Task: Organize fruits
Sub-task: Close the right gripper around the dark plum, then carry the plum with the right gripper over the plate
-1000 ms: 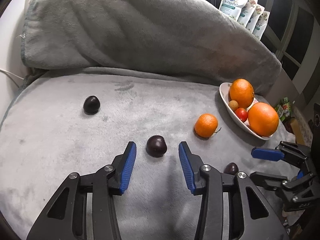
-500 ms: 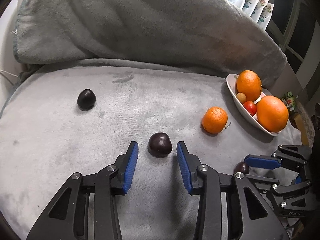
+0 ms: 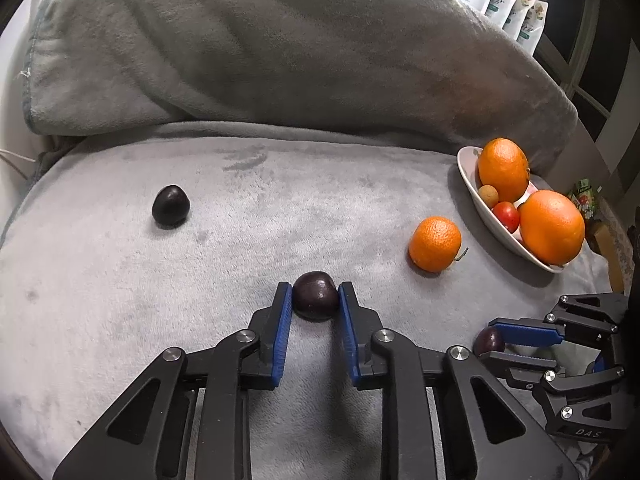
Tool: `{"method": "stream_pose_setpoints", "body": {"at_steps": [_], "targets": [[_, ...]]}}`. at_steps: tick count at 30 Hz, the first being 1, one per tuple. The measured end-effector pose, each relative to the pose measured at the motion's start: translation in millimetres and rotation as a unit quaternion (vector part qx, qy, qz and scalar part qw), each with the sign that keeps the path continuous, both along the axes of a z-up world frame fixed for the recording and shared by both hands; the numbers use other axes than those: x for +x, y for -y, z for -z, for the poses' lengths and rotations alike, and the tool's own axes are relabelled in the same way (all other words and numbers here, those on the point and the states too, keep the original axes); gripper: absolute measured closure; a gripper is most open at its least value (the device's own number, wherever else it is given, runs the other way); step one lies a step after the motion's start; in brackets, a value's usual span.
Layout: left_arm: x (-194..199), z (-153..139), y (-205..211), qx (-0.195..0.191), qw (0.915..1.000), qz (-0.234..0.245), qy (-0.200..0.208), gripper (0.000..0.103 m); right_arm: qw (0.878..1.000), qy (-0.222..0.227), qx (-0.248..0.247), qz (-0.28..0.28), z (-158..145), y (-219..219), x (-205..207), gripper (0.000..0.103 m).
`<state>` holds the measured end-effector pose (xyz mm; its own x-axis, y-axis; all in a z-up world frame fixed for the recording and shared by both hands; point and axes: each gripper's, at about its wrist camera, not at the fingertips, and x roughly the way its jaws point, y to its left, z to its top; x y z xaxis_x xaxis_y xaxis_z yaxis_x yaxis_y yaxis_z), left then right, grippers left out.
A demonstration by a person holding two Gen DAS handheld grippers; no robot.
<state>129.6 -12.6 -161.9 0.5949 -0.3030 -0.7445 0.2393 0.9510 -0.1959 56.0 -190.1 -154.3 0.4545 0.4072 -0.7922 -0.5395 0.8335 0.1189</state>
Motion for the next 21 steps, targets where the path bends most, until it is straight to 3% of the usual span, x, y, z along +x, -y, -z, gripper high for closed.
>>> {"method": "stream_pose_setpoints", "body": {"at_steps": [11,21], "targets": [[-12.2,-15.1,-5.2,-0.028,0.9995,-0.004,0.011,0.082,0.999,0.026,0.034,0.024,-24.7,23.4,-5.4,0.078],[-24.1,-42.4,16.2,-0.04,0.9981,0.019,0.042,0.082,0.995,0.062,0.054,0.06,-54.3,57.0,-14.0,0.078]]}}
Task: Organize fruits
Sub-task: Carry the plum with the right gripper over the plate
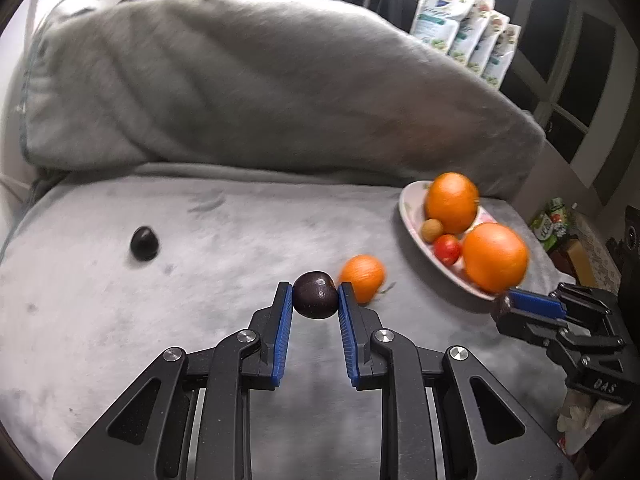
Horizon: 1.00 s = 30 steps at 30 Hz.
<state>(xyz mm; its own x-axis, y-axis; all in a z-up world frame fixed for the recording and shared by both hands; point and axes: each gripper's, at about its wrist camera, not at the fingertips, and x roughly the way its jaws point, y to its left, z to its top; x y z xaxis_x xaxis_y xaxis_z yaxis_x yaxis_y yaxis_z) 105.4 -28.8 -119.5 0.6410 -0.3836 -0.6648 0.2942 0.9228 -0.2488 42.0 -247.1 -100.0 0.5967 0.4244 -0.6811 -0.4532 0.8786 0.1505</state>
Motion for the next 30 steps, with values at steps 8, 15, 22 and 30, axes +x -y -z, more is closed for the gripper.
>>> {"method": "stream_pose_setpoints", "body": {"at_steps": [8,15,22,30], "targets": [[-8.7,-19.2,22.1,-0.006,0.9994,0.021,0.025,0.082,0.999,0.023,0.014,0.029,-17.5,24.7,-3.5,0.078],[-11.5,-28.3,36.6,-0.011,0.9986,0.037,0.036,0.082,0.997,0.039,0.02,0.06,-29.1,49.9,-5.9,0.078],[-10.6,-30.8,51.2,-0.015,0.9979,0.05,0.037,0.082,0.995,0.048,0.021,0.085,-34.4,70.4,-4.6,0.078],[-5.3,-30.0,67.5,-0.018,0.9973,0.062,0.035,0.082,0.992,0.053,0.021,0.112,-35.9,92.7,-2.2,0.078]]}}
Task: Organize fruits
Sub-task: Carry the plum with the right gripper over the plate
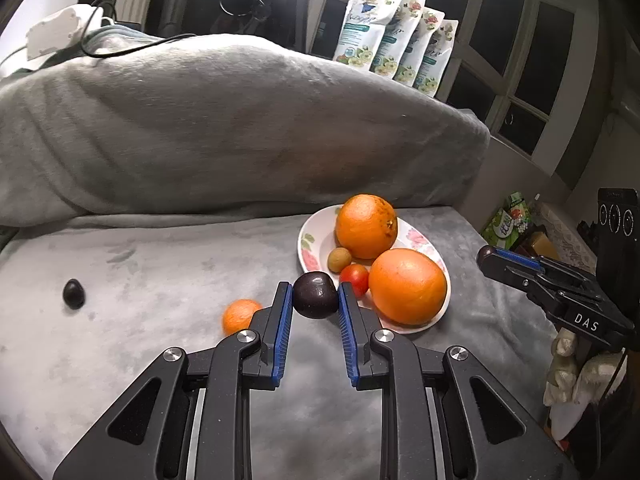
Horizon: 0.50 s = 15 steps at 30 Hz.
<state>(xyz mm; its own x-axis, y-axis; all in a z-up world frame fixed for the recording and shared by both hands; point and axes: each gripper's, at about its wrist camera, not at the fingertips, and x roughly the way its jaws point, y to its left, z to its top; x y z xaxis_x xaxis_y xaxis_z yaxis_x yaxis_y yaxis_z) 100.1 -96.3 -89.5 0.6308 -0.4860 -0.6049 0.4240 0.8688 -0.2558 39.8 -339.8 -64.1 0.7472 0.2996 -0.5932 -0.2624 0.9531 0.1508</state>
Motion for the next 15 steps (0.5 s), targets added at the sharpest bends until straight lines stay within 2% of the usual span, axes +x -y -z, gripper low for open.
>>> {"method": "stream_pose_setpoints", "body": {"at_steps": [15], "targets": [[16.0,10.7,20.8,0.005,0.9997,0.013,-0.018,0.082,0.999,-0.022,-0.006,0.029,16.6,28.8,15.9,0.078]]}}
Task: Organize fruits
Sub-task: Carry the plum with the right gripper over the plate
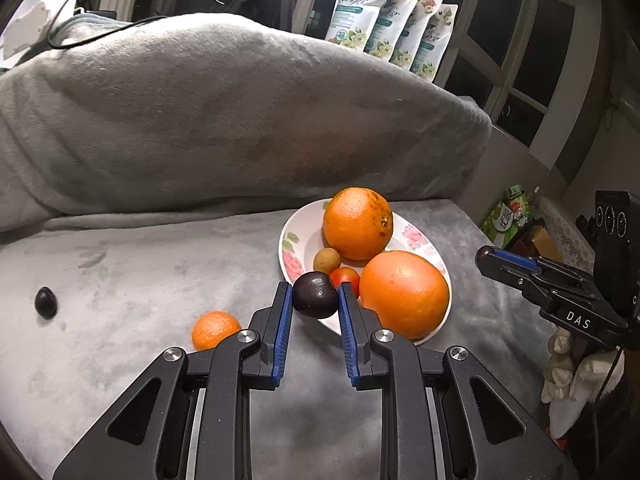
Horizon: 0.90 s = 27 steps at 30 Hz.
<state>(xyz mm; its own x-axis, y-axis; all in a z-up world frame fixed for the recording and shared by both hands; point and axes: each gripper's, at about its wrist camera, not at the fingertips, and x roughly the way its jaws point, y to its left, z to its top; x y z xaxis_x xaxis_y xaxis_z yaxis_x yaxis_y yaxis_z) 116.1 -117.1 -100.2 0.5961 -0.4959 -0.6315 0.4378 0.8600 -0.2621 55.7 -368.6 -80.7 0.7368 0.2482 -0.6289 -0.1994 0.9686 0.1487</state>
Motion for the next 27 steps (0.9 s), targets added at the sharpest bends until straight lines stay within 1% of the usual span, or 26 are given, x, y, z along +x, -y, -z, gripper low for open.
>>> {"method": "stream_pose_setpoints", "body": {"at_steps": [10,27], "targets": [[10.9,5.4,8.7,0.008,0.9999,0.004,-0.009,0.082,1.0,-0.016,0.004,0.007,12.5,7.8,11.8,0.078],[19.9,6.1,16.4,0.011,0.9998,0.015,-0.008,0.081,1.0,-0.026,0.007,0.004,18.3,7.6,24.4,0.078]]}}
